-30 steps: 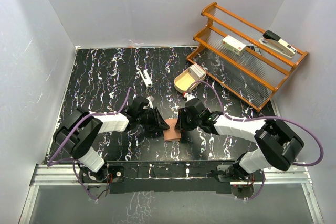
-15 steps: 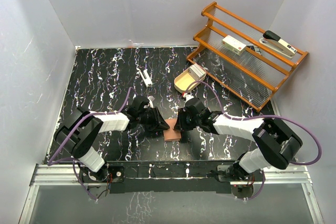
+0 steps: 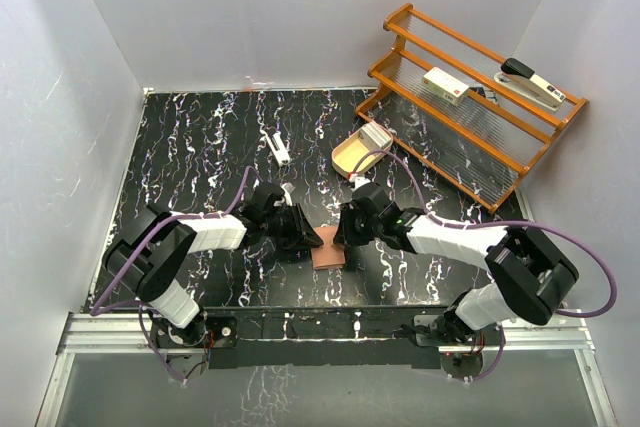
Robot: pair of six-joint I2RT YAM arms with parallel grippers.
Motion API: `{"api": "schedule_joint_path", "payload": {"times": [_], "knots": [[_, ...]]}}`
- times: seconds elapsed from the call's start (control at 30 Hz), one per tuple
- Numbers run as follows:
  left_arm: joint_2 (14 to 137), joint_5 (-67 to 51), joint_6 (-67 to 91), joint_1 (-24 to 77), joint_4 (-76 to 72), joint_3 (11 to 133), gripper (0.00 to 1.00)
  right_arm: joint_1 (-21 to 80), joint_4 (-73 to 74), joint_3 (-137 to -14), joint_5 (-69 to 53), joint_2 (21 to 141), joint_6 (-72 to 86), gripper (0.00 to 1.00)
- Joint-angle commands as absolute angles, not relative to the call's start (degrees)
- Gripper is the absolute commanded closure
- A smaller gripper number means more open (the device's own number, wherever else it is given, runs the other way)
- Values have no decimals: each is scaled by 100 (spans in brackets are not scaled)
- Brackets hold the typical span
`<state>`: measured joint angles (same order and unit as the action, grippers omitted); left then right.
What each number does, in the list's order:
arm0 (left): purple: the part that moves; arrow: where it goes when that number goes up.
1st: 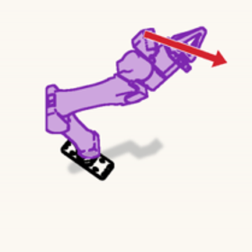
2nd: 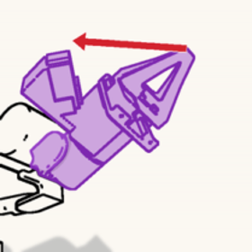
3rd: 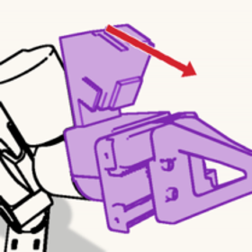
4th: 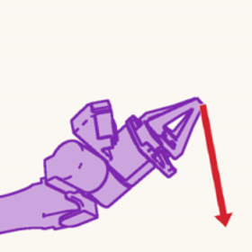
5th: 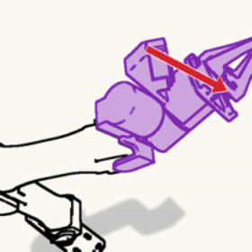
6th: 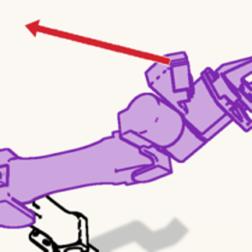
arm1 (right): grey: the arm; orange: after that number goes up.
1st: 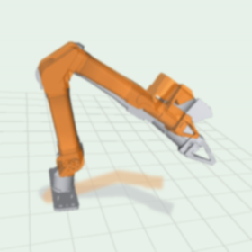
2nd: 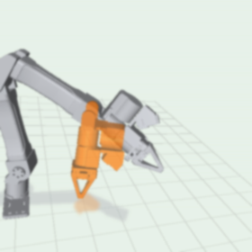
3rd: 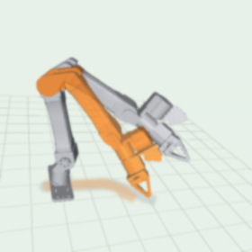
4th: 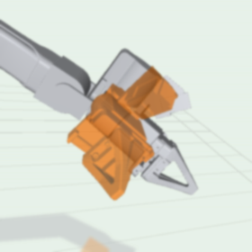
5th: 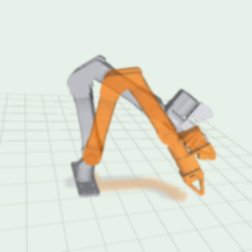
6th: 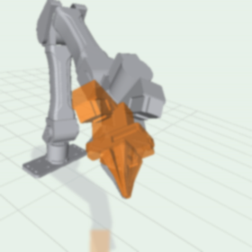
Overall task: Put the credit cards into the card holder
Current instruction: Close the card holder at the center of the board.
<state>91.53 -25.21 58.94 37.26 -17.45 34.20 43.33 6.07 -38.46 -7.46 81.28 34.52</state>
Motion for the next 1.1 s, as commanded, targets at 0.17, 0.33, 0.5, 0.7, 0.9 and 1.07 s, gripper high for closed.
{"api": "schedule_joint_path", "payload": {"times": [0.17,0.33,0.5,0.7,0.9,1.07], "knots": [[9336,-2217,5722,3822,-1213,3442,78,4260,304,-3938,-896,8155,3514,90],[9330,-2215,5746,3823,-1265,3410,79,4263,157,-3855,-1052,8188,3507,90],[9354,-2224,5746,3832,-1266,3433,79,4259,114,-3860,-1142,8239,3548,90],[9335,-2206,5747,3841,-1239,3441,79,4261,250,-3918,-1082,8385,3501,90],[9366,-2215,5770,3850,-1274,3445,78,4258,332,-3920,-1038,8453,3489,90],[9353,-2214,5774,3858,-1261,3450,78,4260,360,-3961,-1090,8530,3462,90]]}}
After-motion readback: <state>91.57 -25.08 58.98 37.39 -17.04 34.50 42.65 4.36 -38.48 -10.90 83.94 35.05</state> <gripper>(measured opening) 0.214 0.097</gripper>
